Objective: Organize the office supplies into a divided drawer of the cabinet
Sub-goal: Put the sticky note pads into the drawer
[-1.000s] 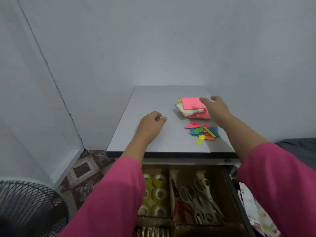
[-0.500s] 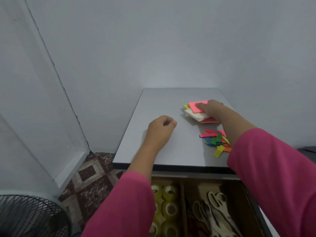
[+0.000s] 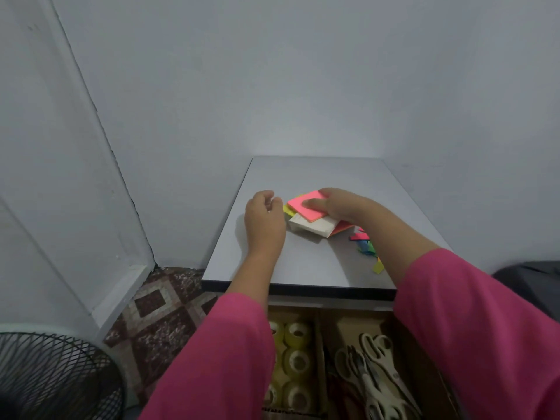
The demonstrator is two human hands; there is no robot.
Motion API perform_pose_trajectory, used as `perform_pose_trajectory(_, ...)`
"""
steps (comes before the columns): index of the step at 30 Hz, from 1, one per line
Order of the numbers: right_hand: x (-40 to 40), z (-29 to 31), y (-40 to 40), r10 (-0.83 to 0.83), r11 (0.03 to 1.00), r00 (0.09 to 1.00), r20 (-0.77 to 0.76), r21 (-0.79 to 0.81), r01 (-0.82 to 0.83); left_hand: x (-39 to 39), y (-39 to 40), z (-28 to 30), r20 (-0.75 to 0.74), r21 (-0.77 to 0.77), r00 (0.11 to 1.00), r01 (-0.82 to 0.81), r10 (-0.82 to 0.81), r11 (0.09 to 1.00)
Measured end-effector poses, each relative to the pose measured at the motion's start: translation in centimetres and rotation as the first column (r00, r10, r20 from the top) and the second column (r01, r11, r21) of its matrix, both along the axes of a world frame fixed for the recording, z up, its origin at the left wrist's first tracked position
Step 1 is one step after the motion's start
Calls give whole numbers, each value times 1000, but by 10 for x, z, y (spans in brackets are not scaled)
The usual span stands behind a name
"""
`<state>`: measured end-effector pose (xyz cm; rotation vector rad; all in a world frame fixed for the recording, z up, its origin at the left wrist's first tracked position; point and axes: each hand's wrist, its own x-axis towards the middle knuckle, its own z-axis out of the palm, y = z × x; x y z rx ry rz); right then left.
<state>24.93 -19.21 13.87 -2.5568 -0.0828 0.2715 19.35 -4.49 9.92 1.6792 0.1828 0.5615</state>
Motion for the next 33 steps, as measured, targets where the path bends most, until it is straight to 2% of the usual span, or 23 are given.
perform_pose_trajectory(8, -53, 11, 4, 43, 998, 998, -36, 47, -41, -5, -1, 1, -23, -9, 1000, 1, -1, 1000)
perform_pose_trajectory(11, -53, 12, 7, 26, 999, 998, 62, -30, -24, -6, -1, 2, -27, 29, 1000, 5, -4, 1000)
perform_pose_trajectory(13, -51, 12, 8, -19, 999, 988, 153, -26, 23, -8, -1, 3, -32, 49, 999, 1, 0, 999)
perform_pose_trajectory(15, -51, 13, 9, -76, 996, 976, 203, 69, 63, -10, 0, 4, -28, 56, 1000, 2, 0, 998)
perform_pose_trajectory(17, -50, 13, 6, -144, 969, 962, 231, 231, 89, -11, 0, 4, -32, 62, 999, 10, -8, 998)
perform_pose_trajectory(20, -51, 15, 0, -267, 855, 926, 269, 509, 98, -11, 0, 2, -11, 90, 1000, -5, 6, 996)
perform_pose_trajectory(23, -55, 21, -8, -386, 746, 886, 258, 652, 135, -15, -1, 4, 65, 139, 997, -47, 38, 989)
perform_pose_trajectory(25, -56, 26, -13, -433, 699, 873, 224, 695, 169, -20, -3, 7, 136, 201, 990, -69, 41, 977)
perform_pose_trajectory(29, -63, 31, -25, -471, 683, 862, 188, 696, 222, -41, -7, 7, 192, 425, 981, -106, 25, 899)
perform_pose_trajectory(31, -67, 31, -30, -477, 682, 860, 184, 694, 229, -51, -8, 7, 102, 548, 993, -105, 59, 830)
perform_pose_trajectory(33, -72, 29, -33, -480, 681, 858, 182, 694, 233, -60, -8, 9, -71, 653, 993, -26, 95, 757)
